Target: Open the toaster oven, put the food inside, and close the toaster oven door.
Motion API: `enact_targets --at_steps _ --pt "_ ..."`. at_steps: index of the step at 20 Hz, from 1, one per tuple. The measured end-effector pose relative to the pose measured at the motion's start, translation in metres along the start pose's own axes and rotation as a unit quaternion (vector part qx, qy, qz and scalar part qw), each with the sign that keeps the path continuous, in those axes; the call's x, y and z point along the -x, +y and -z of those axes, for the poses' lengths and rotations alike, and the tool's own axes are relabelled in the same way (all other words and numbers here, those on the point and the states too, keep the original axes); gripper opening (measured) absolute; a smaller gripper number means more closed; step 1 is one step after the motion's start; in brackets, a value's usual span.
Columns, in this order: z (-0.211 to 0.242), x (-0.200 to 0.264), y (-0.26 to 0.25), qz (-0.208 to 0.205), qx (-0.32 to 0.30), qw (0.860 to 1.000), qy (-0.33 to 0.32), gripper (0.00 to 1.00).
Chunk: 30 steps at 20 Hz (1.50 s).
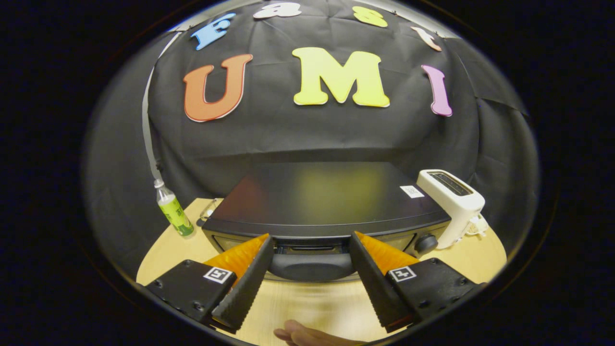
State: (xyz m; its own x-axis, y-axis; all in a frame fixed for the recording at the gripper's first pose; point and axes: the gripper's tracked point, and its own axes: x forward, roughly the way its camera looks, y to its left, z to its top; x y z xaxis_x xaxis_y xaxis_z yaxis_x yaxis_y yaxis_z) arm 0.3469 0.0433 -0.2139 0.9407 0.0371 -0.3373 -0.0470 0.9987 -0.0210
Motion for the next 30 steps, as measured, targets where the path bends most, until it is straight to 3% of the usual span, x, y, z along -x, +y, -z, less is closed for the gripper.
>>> enact_targets --at_steps 8,21,30 --pt "0.009 0.012 0.000 0.002 0.010 1.000 0.006 1.00" --pt "0.093 0.072 -0.001 -0.013 0.022 0.999 0.034 1.00" --pt "0.170 0.078 -0.003 -0.043 -0.022 0.990 0.130 1.00"
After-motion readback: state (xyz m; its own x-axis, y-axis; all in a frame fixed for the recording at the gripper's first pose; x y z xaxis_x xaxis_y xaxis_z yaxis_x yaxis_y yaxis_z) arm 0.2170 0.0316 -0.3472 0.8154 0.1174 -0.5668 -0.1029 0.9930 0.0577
